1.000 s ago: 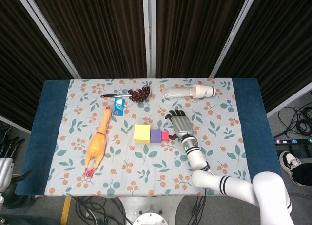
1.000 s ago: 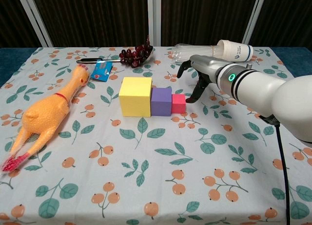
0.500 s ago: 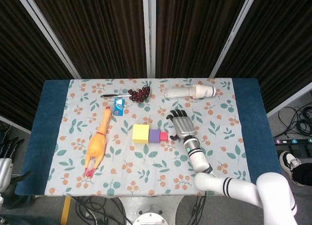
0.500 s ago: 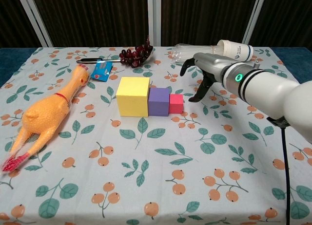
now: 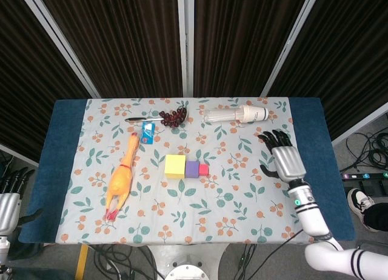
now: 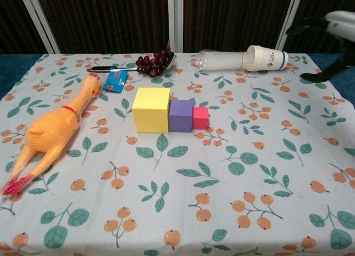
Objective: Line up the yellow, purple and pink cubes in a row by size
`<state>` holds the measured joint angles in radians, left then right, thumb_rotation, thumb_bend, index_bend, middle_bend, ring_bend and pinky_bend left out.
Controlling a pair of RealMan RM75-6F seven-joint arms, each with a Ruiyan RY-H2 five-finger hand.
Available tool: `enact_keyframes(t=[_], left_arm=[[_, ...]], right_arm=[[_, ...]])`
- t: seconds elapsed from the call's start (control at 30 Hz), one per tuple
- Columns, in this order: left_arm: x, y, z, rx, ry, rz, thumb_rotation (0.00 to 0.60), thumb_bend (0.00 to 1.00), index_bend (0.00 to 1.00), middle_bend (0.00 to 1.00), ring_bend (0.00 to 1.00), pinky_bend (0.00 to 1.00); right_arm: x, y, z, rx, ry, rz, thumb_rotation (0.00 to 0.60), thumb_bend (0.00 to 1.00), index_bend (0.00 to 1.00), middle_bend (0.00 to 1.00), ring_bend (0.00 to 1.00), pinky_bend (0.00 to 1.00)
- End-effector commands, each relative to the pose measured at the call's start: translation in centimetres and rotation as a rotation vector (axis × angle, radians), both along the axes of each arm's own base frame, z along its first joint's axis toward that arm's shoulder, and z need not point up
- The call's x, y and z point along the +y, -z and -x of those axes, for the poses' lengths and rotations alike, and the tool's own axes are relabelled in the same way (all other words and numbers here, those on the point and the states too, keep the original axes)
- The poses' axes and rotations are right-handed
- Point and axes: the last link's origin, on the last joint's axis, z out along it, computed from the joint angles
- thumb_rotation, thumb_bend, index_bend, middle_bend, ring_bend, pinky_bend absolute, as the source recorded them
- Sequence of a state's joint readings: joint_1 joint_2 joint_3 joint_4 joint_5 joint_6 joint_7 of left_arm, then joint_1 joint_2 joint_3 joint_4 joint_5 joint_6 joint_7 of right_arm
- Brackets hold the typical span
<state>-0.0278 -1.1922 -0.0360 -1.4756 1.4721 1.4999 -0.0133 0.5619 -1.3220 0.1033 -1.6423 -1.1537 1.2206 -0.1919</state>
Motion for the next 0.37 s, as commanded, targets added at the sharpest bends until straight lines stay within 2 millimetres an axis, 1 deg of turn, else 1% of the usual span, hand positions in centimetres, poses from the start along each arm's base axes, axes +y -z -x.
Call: enact_keyframes(t=[0.03, 0.1, 0.2, 0.3, 0.37], left_arm=[[0.2, 0.1, -0.3, 0.0, 0.008, -0.006, 0.6, 0.02, 0.16, 0.19, 0.1, 0.12], [0.5, 0.2, -0.5, 0.001, 0.014, -0.01, 0.6, 0.02, 0.16, 0.19, 0.1, 0.12], [0.7, 0.4, -0.9, 0.001, 0.02, -0.007, 0.6, 0.02, 0.16, 0.19, 0.1, 0.12], [0.9, 0.5, -1.1, 0.001, 0.024, -0.005, 0.6, 0.02, 0.16, 0.19, 0.1, 0.12], [0.9, 0.6, -1.3, 0.002, 0.026, -0.005, 0.6, 0.02, 0.16, 0.19, 0.1, 0.12]], right_arm=[[6.1, -3.6, 3.9, -0.058, 0.002, 0.059, 0.6, 0.19, 0.09, 0.07, 0.0, 0.0], [8.2, -4.5, 5.1, -0.069, 0.001, 0.076, 0.6, 0.19, 0.08, 0.06, 0.0, 0.0], [10.8, -5.4, 6.4, -0.077, 0.011, 0.098, 0.6, 0.19, 0.07, 0.05, 0.0, 0.0], [12.6, -5.9, 7.1, -0.091, 0.019, 0.117, 0.6, 0.19, 0.07, 0.04, 0.0, 0.0], [13.3, -6.1, 7.2, -0.102, 0.019, 0.128, 0.6, 0.19, 0.07, 0.04, 0.0, 0.0]])
